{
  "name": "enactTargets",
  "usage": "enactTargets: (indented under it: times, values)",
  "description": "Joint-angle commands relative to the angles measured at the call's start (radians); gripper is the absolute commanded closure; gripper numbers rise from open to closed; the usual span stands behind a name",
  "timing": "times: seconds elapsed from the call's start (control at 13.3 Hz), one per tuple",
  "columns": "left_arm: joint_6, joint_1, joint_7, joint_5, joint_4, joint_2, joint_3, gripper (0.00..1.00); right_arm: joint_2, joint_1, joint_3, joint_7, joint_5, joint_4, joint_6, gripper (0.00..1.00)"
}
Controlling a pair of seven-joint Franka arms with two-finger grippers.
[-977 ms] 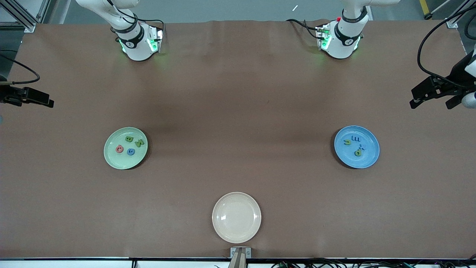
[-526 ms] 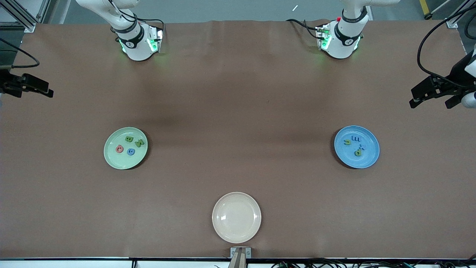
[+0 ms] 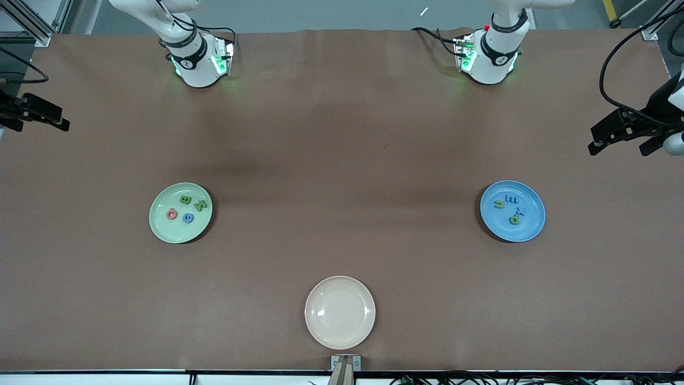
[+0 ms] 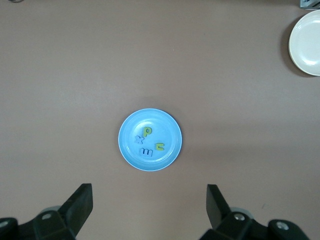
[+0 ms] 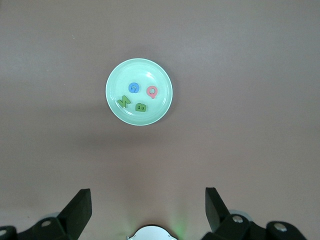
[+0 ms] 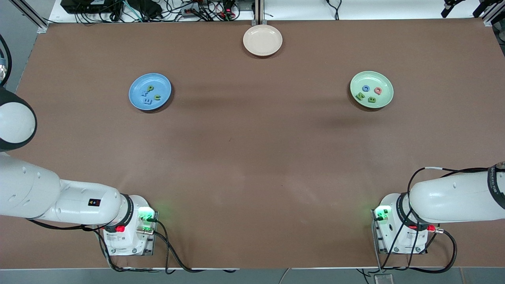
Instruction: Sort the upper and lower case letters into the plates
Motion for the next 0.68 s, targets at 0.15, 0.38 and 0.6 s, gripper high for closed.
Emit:
enactTargets:
  times: [0.15, 0.38, 0.6]
  values:
    - [-0.020, 0.002, 0.005, -0.016, 0.013, -0.001, 0.003, 0.00, -0.051, -0.009, 0.006, -0.013, -0.012, -0.035, 0.008, 0.00]
    - [-0.020, 0.002, 0.003, -0.016, 0.013, -0.001, 0.003, 0.00, -0.068, -0.010, 0.006, -0.015, -0.013, -0.060, 0.032, 0.00]
    - [-0.020, 0.002, 0.003, -0.016, 0.013, -0.001, 0.003, 0.00, -0.067, -0.023, 0.007, -0.015, -0.015, -0.059, 0.034, 0.00]
